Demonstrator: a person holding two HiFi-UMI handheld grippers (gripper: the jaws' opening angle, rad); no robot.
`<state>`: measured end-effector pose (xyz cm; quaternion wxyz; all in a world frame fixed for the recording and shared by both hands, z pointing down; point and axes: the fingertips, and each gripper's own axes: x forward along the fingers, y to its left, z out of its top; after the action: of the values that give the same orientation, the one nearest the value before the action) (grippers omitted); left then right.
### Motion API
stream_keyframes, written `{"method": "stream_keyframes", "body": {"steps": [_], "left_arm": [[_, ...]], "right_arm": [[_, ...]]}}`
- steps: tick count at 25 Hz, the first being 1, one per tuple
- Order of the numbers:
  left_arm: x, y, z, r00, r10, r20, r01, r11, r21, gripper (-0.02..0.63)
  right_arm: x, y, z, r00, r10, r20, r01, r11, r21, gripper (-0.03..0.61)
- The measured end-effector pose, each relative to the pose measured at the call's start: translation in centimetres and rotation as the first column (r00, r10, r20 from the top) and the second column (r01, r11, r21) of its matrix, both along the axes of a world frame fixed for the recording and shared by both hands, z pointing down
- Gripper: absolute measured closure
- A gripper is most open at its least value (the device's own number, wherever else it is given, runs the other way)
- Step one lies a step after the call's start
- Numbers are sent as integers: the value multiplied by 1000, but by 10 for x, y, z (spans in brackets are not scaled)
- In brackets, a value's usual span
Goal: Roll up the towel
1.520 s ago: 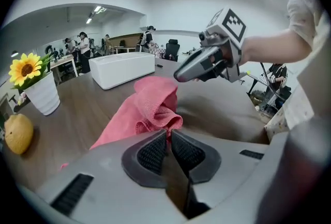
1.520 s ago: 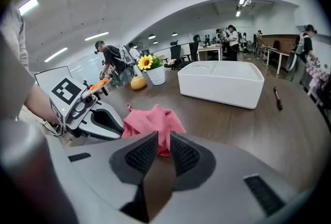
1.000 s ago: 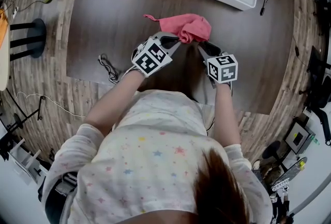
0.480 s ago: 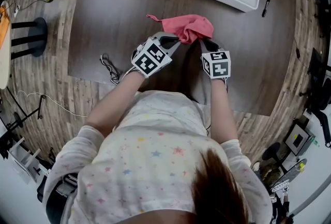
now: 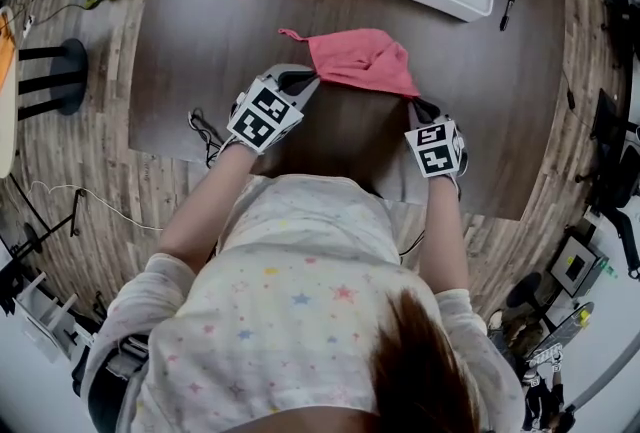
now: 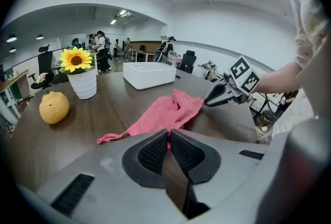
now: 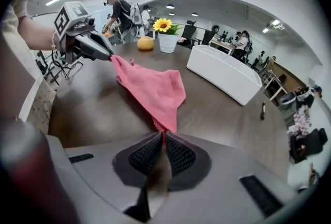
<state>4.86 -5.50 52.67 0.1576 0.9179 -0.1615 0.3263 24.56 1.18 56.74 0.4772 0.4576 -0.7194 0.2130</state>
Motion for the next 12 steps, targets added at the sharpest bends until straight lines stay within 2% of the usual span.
{"method": "stream_keyframes", "body": {"steps": [3, 7, 10, 12], "left_arm": [[-13, 8, 5, 1000, -19, 12, 19, 1000, -17, 586], [-29, 14, 7, 998, -52, 21, 53, 998, -32, 586], [-40, 16, 10, 997, -57, 46, 58, 998, -17, 586], [-43, 18, 7, 997, -74, 24, 75, 997, -22, 586]], "right_arm": [[13, 9, 2, 999, 34, -6, -34, 999, 3, 551], [10, 18, -6, 993, 77, 87, -77, 997, -4, 512], [4, 18, -7, 984, 108, 145, -110, 994, 3, 524], [-4, 16, -3, 982, 99, 162, -101, 995, 3, 526]]}}
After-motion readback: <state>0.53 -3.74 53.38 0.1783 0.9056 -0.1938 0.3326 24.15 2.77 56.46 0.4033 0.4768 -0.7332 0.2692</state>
